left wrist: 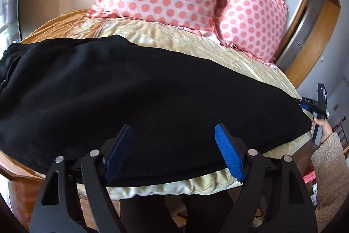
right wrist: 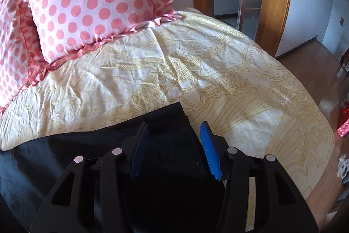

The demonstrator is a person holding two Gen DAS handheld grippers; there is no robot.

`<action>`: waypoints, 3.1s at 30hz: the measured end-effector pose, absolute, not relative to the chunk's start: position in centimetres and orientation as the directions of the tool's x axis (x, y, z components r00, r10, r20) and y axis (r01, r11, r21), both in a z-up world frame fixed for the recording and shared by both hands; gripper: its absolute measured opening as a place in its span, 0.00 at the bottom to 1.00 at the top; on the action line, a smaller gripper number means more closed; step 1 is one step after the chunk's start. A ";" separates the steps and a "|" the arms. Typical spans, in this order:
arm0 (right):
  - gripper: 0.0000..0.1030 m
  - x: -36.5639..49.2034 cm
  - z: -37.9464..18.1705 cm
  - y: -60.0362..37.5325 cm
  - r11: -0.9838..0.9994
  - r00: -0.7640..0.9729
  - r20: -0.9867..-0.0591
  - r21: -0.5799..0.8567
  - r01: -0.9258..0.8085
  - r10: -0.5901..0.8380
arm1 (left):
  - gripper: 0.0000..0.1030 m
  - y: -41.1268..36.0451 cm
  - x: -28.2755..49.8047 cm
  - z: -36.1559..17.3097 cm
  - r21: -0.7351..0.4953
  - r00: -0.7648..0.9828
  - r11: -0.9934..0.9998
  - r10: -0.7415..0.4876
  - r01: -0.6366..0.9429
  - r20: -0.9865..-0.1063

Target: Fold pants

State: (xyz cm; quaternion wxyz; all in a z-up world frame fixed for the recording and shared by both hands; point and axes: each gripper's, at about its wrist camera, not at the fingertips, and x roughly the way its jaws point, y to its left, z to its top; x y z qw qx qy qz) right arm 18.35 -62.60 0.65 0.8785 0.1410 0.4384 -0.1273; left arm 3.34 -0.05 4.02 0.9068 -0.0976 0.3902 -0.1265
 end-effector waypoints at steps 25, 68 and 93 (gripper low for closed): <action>0.21 12.6 5.7 -47.5 0.957 0.691 -0.663 0.169 -0.236 0.288 | 0.80 -0.9 2.7 2.4 -0.221 0.636 0.953 -0.303 0.207 -0.710; 0.00 5.7 3.4 -29.0 0.592 0.370 -0.689 0.106 -0.799 0.623 | 0.85 3.4 1.5 3.5 -0.248 0.693 0.959 -0.270 0.135 -0.669; 0.32 18.9 10.6 -14.0 0.562 0.361 -0.659 0.114 -0.820 0.660 | 0.87 4.3 1.5 1.7 -0.252 0.702 0.954 -0.291 0.162 -0.650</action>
